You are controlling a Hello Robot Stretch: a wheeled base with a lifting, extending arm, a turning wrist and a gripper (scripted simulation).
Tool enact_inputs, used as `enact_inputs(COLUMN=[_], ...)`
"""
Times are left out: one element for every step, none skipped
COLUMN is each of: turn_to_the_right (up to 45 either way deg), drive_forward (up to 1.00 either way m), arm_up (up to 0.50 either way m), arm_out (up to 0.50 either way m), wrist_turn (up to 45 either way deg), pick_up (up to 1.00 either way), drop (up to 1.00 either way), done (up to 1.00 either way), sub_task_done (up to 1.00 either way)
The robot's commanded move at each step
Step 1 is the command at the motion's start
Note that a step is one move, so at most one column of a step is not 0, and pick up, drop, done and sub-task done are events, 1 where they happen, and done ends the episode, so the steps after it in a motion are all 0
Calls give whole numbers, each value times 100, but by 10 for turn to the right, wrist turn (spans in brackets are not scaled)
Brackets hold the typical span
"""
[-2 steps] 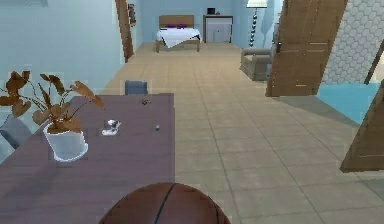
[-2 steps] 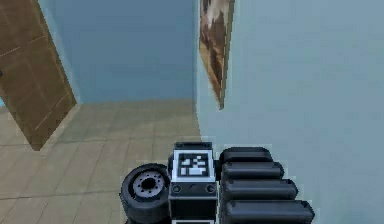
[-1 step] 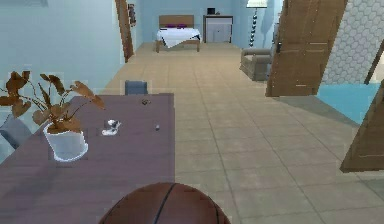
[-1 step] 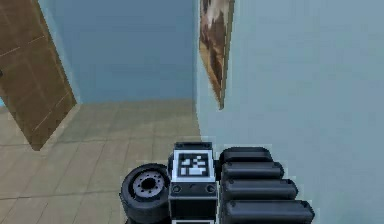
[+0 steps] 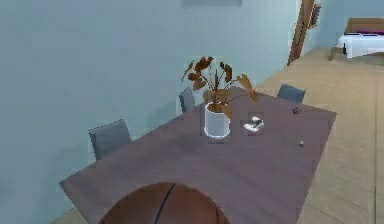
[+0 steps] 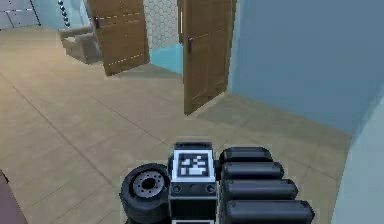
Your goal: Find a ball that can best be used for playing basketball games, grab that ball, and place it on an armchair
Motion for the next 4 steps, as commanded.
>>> enact_inputs(turn_to_the_right=[450,450,240,0], drive_forward=[0,0,0,50], arm_up=[0,0,0,0], arm_out=[0,0,0,0], wrist_turn=[0,0,0,0], pick_up=[0,0,0,0], drop=[0,0,0,0], done=[0,0,0,0], sub_task_done=[0,0,0,0])
